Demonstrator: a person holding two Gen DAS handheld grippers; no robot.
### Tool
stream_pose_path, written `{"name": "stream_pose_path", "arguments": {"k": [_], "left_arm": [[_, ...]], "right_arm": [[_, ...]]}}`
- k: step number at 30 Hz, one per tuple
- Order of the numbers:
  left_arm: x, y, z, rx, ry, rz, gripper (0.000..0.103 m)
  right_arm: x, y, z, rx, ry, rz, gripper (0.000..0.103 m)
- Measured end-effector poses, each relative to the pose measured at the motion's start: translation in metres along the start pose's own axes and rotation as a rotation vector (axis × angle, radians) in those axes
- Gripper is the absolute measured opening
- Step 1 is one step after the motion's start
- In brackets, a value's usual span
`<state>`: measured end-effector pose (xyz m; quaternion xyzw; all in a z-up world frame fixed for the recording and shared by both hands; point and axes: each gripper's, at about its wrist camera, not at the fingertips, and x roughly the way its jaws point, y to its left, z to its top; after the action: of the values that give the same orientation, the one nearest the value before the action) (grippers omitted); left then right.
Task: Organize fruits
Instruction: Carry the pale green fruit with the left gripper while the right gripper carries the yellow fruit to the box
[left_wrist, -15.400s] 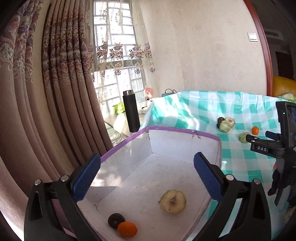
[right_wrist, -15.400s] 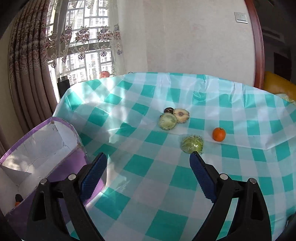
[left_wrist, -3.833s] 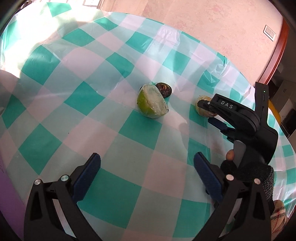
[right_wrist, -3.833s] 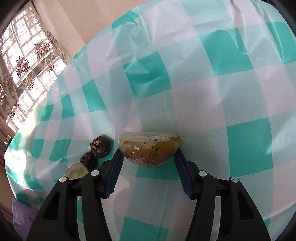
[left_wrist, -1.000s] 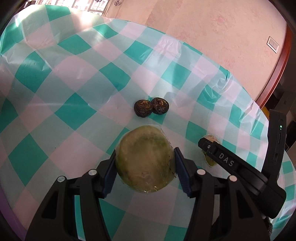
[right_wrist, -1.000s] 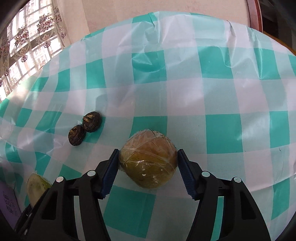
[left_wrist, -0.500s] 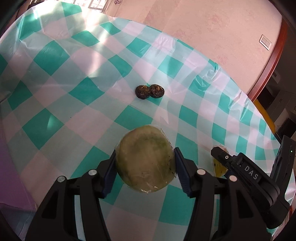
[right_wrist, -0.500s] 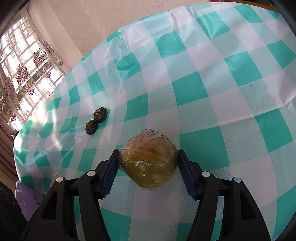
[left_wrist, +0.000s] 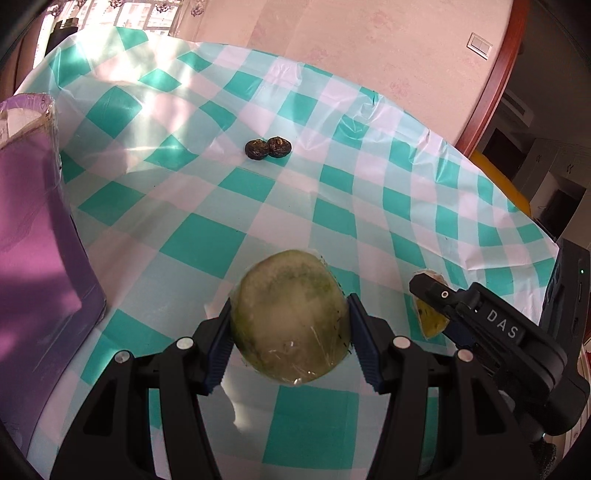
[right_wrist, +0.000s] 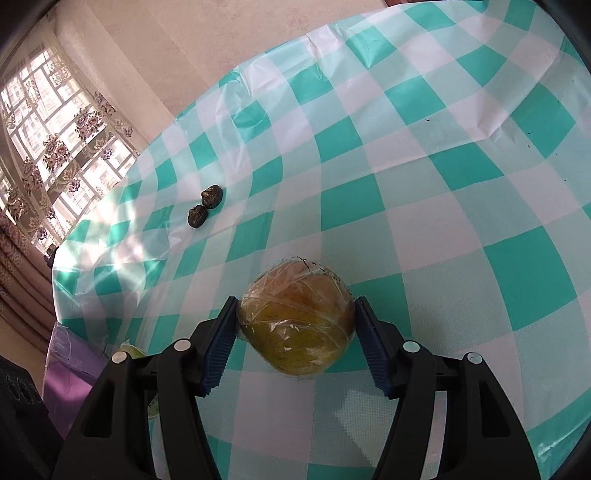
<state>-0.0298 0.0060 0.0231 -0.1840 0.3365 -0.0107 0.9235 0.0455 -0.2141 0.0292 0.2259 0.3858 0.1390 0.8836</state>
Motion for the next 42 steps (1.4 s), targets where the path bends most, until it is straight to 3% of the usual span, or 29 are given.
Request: {"name": "stream_pose_path", "arguments": {"k": [6, 12, 23, 31, 42], "left_arm": [[-0.026, 0.005, -0.016, 0.001, -0.036, 0.008, 0.058], [-0.064, 0.011, -0.026, 0.024, -0.143, 0.075, 0.058], [-0.162, 0.025, -0.011, 0.015, -0.302, 0.135, 0.058], [-0.213, 0.064, -0.003, -0.060, -0.294, 0.249, 0.058], [-0.248, 0.140, -0.001, -0.157, -0.181, 0.389, 0.058]], "right_arm": [[-0.018, 0.009, -0.017, -0.050, -0.023, 0.027, 0.062], [-0.036, 0.025, -0.029, -0.100, -0.062, 0.082, 0.062], [-0.078, 0.111, -0.042, -0.279, -0.123, 0.258, 0.062], [-0.093, 0.179, -0.062, -0.444, -0.113, 0.341, 0.062], [-0.089, 0.265, -0.104, -0.658, -0.085, 0.398, 0.062]]}}
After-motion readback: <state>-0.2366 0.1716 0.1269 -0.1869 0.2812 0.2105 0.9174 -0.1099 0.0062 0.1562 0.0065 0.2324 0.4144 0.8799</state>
